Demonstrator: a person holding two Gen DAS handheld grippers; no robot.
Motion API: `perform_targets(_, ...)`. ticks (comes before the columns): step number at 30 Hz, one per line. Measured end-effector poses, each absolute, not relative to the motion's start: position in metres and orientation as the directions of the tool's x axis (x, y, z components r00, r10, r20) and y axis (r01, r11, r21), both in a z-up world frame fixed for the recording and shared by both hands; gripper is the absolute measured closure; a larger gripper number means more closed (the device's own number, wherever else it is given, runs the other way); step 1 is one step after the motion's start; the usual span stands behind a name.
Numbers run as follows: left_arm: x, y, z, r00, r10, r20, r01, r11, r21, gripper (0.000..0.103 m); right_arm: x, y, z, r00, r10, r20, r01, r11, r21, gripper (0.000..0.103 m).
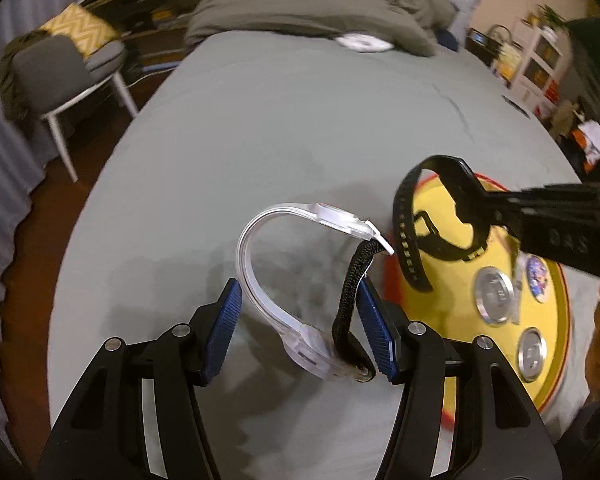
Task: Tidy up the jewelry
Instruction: 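Carry both bands out of the tray onto the bed and open both tools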
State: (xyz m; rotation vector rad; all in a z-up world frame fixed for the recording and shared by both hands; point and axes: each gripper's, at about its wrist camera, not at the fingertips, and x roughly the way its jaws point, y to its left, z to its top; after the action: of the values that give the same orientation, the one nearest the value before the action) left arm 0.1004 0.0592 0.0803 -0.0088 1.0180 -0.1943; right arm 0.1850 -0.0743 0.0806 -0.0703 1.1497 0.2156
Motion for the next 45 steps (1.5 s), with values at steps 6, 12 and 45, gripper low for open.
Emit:
perform_targets(6,0.101,0.102,0.069,0.504,-0.117,-0.856,0.094,0.992,-0.080,0.046,0.189,-0.020,0.057,0.353,0.133,-0.926,-0.264,0.964,0.037,0.091)
perform_targets(12,0.106,0.134,0.048,0.469,-0.112,-0.876,0.070,0.993,-0.090,0.046,0.190,0.002,0.026,0.301,0.096,-0.949,-0.281,0.960,0.009,0.091)
perform_targets(45,0.090,0.111,0.114,0.597,-0.242,-0.765,0.077,0.966,-0.246,0.006,0.185,-0.086,0.088,0.340,0.390,-0.856,-0.233,0.916,0.325,0.026)
